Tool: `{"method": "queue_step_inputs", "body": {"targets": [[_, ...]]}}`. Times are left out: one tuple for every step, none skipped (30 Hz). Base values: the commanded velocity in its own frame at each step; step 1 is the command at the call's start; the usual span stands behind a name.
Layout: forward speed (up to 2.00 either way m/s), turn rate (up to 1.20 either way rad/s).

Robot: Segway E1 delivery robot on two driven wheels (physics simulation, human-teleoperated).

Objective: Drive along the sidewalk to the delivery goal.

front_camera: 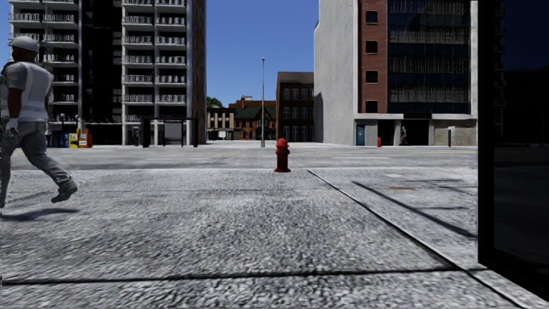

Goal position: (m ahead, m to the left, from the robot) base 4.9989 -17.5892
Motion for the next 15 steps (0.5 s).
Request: {"method": "queue_step_inputs", "body": {"targets": [[2.0, -0.07], [2.0, -0.22], [2.0, -0.32], [2.0, -0.32], [2.0, -0.39], [1.85, -0.43], [1.68, -0.46], [1.68, -0.46], [1.61, -0.5], [1.58, -0.57], [1.56, -0.6], [1.56, -0.6], [1.55, -0.61], [1.54, -0.61], [1.54, -0.61]]}}
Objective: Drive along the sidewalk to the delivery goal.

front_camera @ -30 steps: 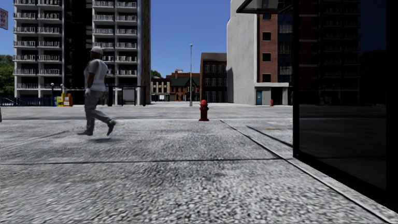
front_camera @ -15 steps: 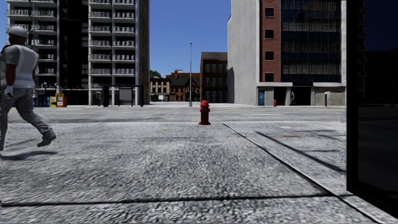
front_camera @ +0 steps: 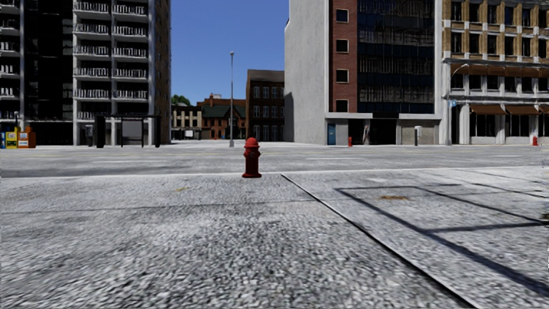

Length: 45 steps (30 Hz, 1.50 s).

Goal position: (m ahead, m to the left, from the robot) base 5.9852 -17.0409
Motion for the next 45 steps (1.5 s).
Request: {"method": "queue_step_inputs", "body": {"targets": [[1.54, -0.61], [1.54, -0.61], [1.54, -0.61], [1.54, -0.61], [1.54, -0.61], [1.54, -0.61], [1.54, -0.61], [1.54, -0.61], [1.54, -0.61], [1.54, -0.61], [1.54, -0.61], [1.54, -0.61], [1.54, -0.61], [1.54, -0.61], [1.54, -0.61], [1.54, -0.61], [1.54, -0.61], [1.54, -0.61], [1.54, -0.61], [1.54, -0.61], [1.54, -0.61], [1.54, -0.61], [1.54, -0.61], [1.54, -0.61], [1.54, -0.61], [1.54, -0.61], [1.54, -0.61], [1.54, -0.61], [1.54, -0.61], [1.54, -0.61], [1.54, -0.61], [1.54, -0.61], [1.54, -0.61], [1.54, -0.61], [1.54, -0.61], [1.54, -0.61], [1.54, -0.61], [1.54, -0.61], [1.54, -0.61], [1.54, -0.61], [1.54, -0.61], [1.54, -0.61], [1.54, -0.61], [1.54, -0.61], [1.54, -0.61]]}}
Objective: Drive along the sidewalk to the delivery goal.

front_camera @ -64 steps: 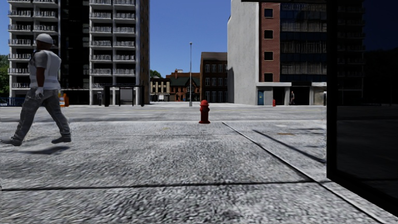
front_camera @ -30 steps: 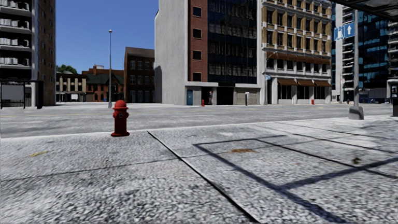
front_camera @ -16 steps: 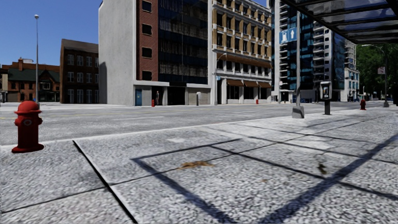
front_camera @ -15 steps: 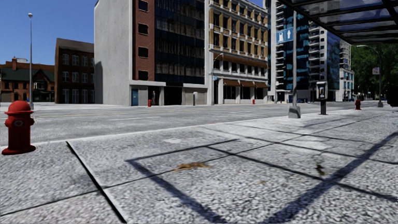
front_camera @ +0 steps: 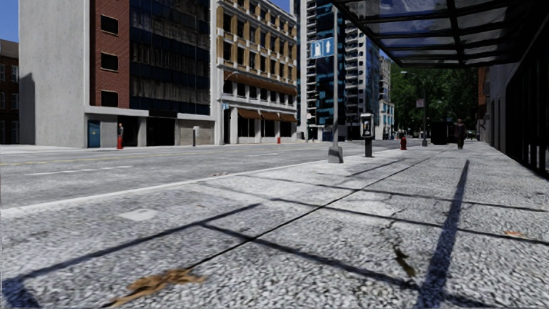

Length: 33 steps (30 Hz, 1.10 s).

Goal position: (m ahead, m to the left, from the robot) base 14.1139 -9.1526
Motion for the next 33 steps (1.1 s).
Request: {"method": "queue_step_inputs", "body": {"targets": [[1.54, -0.61], [1.54, -0.61], [1.54, -0.61], [1.54, -0.61], [1.54, -0.61], [1.54, -0.61], [1.54, -0.61], [1.54, -0.61], [1.54, -0.61], [1.54, -0.61], [1.54, -0.61], [1.54, -0.61], [1.54, -0.61], [1.54, -0.61], [1.54, -0.61], [1.54, -0.61], [1.54, -0.61], [1.54, -0.61], [1.54, -0.61], [1.54, -0.61], [1.54, -0.61], [1.55, -0.61], [1.55, -0.61], [1.55, -0.59], [1.57, -0.56], [1.75, -0.44], [1.75, -0.44], [1.82, -0.41], [2.0, -0.41], [2.0, -0.41], [2.0, -0.41], [2.0, 0.0], [2.0, 0.0]]}}
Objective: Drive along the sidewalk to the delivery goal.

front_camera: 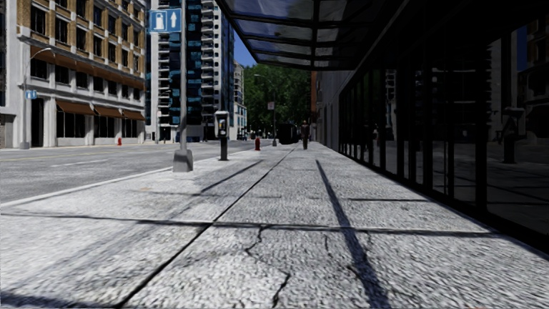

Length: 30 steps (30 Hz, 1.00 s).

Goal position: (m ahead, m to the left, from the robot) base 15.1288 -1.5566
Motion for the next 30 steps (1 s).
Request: {"method": "queue_step_inputs", "body": {"targets": [[2.0, 0.0], [2.0, 0.0], [2.0, 0.0], [2.0, 0.0], [2.0, 0.0], [2.0, 0.0], [2.0, 0.0], [2.0, 0.0], [2.0, 0.0], [2.0, 0.0], [2.0, 0.0], [2.0, 0.0], [2.0, 0.0], [2.0, 0.0], [2.0, 0.0], [2.0, 0.0], [2.0, 0.0], [2.0, 0.0], [2.0, 0.0], [2.0, 0.0], [2.0, 0.0], [2.0, -0.16], [2.0, -0.22], [2.0, -0.22], [2.0, -0.24], [2.0, -0.24], [2.0, -0.24], [2.0, -0.24], [2.0, -0.24], [2.0, -0.24]]}}
